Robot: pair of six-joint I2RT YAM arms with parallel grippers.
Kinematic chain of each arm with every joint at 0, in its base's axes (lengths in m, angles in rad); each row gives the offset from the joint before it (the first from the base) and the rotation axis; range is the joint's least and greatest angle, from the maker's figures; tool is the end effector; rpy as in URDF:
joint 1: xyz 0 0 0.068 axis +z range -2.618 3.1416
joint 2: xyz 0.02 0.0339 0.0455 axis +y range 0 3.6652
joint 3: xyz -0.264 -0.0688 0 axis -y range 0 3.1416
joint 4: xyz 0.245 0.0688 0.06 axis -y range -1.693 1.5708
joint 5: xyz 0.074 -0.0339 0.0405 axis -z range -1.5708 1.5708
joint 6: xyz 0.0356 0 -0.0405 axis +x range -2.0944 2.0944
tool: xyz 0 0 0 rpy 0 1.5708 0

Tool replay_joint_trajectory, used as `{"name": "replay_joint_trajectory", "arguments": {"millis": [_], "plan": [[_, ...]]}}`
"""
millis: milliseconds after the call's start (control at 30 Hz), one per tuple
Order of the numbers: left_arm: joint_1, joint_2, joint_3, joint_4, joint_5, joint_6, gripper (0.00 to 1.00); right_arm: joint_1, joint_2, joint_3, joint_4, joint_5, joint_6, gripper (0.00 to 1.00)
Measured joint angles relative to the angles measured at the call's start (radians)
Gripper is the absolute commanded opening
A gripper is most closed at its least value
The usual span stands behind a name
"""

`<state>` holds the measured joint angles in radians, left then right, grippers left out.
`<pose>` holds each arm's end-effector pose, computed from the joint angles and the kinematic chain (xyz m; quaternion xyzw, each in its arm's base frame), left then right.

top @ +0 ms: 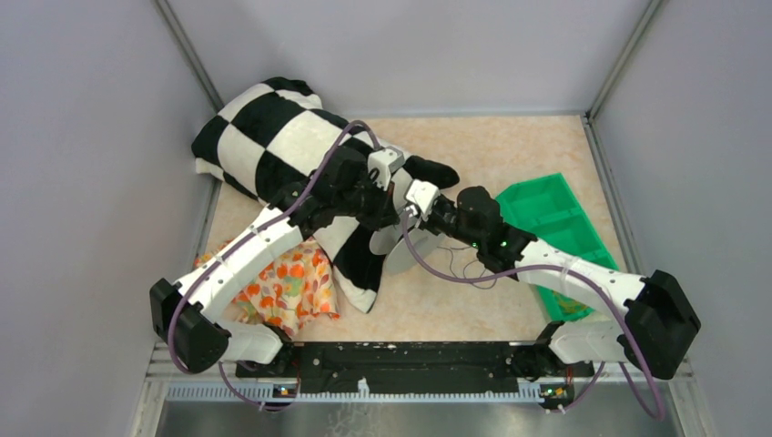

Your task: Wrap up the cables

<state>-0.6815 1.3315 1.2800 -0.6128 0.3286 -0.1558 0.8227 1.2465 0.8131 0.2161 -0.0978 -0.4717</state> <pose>0.2180 -0.1916 0.3509 0.2996 0.8379 -0.3100 0.3349 0.1949 0.2151 0.2917 -0.4939 0.6028 0.1467 0.6092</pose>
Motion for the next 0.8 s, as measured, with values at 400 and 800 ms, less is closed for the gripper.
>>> {"name": "replay_joint_trajectory", "arguments": {"millis": [400,800], "plan": [[0.000,-0.001,0.031,-0.032,-0.018,0.000,0.25,0.000,-0.003,-0.001,0.006,0.004,0.075,0.00],[0.000,-0.016,0.031,-0.046,-0.120,-0.030,0.86,0.000,-0.009,-0.001,-0.008,0.022,0.106,0.00]]}}
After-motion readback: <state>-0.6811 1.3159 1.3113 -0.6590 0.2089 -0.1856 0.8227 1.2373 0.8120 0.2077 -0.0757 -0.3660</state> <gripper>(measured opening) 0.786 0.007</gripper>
